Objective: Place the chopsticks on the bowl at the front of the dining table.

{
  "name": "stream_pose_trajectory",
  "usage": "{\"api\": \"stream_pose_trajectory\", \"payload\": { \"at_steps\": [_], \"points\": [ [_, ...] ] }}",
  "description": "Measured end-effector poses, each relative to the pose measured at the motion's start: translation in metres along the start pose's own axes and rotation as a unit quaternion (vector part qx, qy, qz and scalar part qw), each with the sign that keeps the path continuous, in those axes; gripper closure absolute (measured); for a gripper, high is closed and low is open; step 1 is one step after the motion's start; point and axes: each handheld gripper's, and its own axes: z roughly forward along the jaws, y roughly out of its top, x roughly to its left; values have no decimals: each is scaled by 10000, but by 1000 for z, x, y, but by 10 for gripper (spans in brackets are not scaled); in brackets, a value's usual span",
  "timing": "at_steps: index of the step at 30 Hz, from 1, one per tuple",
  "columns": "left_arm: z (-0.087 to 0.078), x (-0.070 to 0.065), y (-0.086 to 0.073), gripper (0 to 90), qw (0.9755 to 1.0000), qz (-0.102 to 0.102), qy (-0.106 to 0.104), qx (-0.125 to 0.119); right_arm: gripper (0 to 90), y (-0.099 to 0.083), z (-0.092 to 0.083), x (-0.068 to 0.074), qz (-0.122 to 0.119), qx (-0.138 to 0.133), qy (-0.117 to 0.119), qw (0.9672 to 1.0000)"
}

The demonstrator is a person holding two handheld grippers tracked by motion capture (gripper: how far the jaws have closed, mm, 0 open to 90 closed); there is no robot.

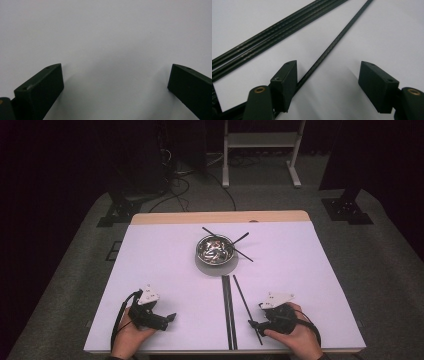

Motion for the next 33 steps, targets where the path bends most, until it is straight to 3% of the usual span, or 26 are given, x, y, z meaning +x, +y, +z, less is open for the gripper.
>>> {"api": "stream_pose_trajectory", "payload": {
  "at_steps": [33],
  "points": [
    [0,0,0,0,10000,2,-2,6,297,-15,-14,-39,403,9,-382,9985]
  ]
}}
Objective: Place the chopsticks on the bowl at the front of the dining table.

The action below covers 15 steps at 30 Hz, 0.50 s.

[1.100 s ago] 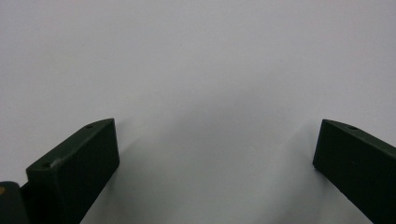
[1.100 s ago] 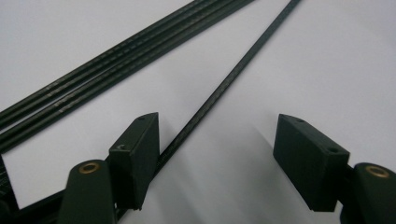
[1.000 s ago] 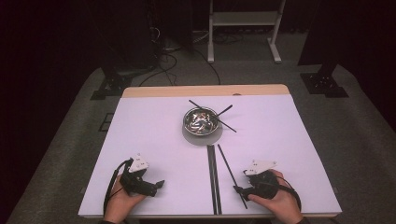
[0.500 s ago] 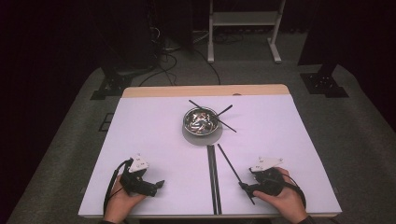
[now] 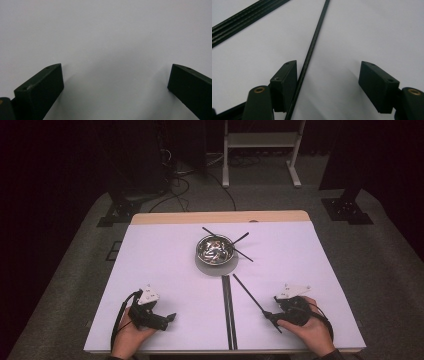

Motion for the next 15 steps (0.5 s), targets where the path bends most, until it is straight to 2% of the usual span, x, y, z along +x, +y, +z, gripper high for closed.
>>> {"api": "stream_pose_trajectory", "payload": {
  "at_steps": [15],
  "points": [
    [0,0,0,0,10000,-2,3,-6,296,-7,-7,-21,239,-11,-200,9995]
  ]
}}
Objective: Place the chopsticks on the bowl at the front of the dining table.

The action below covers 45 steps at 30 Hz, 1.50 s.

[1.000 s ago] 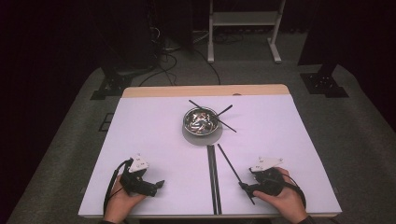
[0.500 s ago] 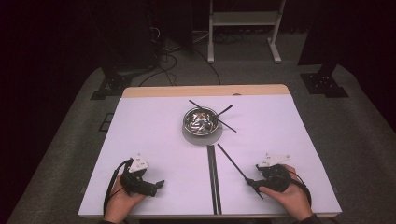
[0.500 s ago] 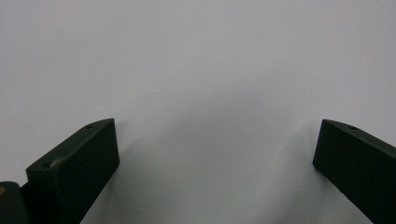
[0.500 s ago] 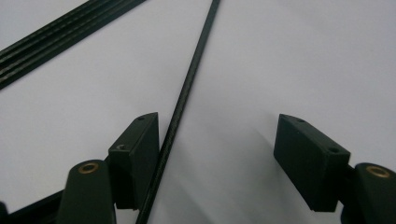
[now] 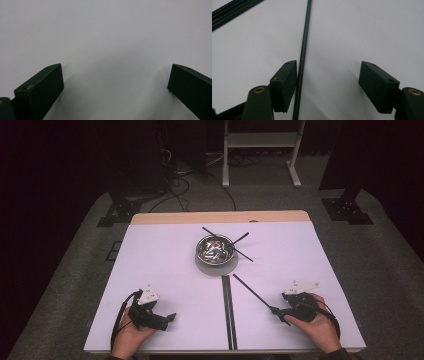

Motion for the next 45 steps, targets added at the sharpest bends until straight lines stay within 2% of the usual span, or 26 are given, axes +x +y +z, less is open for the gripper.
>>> {"api": "stream_pose_trajectory", "payload": {
  "at_steps": [14,30,40,45],
  "points": [
    [0,0,0,0,10000,0,0,1,302,-9,-8,-23,221,-23,-199,9996],
    [0,0,0,0,10000,2,0,2,358,-5,-4,-19,41,-126,-186,9997],
    [0,0,0,0,10000,1,0,2,358,9,6,-13,-145,-183,-57,9997],
    [0,0,0,0,10000,2,0,3,361,16,10,-10,-171,-320,47,9993]
  ]
}}
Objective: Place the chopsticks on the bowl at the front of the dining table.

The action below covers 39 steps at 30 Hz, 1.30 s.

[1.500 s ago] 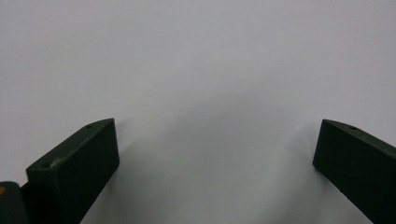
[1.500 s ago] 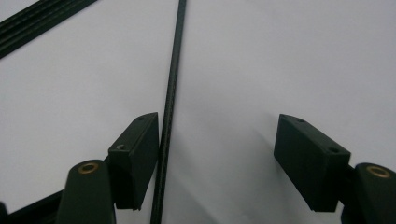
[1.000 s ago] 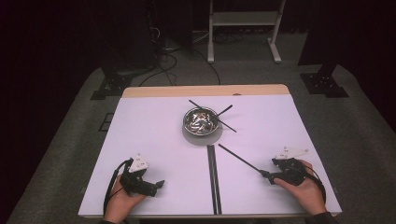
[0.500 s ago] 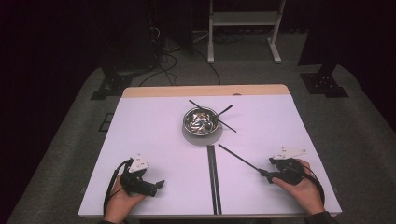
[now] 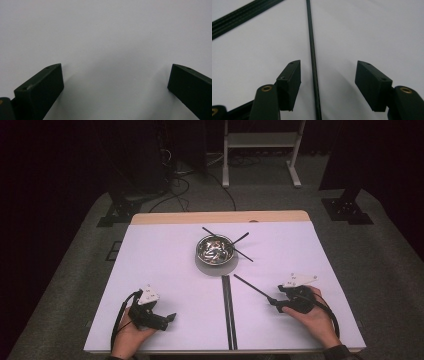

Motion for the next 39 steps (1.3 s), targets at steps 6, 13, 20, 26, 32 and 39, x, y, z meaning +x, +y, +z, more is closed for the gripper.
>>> {"api": "stream_pose_trajectory", "payload": {
  "at_steps": [6,13,20,26,32,39],
  "points": [
    [0,0,0,0,10000,-2,0,-1,362,7,8,0,9,-55,109,9999],
    [0,0,0,0,10000,0,1,0,361,13,11,1,46,-167,203,9996],
    [0,0,0,0,10000,0,0,0,364,18,17,1,45,-199,265,9994],
    [0,0,0,0,10000,0,1,-1,385,22,23,2,-28,-207,310,9993],
    [0,0,0,0,10000,0,2,0,426,25,26,3,21,-239,370,9990],
    [0,0,0,0,10000,1,2,1,570,25,27,5,5,-198,426,9989]
  ]
}}
